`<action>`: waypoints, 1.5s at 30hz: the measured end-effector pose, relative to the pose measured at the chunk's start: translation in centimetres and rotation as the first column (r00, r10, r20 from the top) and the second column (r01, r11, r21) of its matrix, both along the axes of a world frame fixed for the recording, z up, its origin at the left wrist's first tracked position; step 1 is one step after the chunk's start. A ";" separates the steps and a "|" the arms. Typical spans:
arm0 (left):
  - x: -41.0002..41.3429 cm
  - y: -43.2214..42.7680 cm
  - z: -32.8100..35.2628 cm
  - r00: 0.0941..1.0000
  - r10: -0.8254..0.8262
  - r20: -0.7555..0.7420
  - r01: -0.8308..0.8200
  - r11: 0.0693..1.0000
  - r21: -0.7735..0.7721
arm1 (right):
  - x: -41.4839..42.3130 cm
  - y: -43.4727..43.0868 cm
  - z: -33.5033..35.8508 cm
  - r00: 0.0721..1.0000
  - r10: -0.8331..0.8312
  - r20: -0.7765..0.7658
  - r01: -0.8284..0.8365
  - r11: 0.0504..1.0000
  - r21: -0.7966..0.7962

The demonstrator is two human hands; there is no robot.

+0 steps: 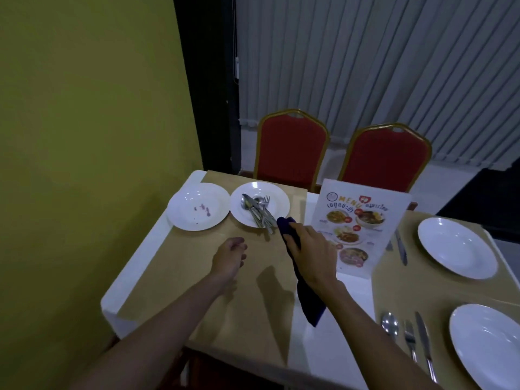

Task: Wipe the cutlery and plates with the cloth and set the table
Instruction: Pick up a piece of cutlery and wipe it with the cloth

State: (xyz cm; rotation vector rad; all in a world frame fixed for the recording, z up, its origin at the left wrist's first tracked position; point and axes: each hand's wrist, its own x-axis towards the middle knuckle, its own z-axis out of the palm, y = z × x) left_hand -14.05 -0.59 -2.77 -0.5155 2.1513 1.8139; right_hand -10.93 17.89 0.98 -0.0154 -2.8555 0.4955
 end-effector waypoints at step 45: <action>-11.3 6.0 -11.6 0.954 -0.272 0.123 0.262 0.566 -0.782 | -3.7 -0.6 -11.0 0.943 -0.288 0.166 0.312 0.939 -0.144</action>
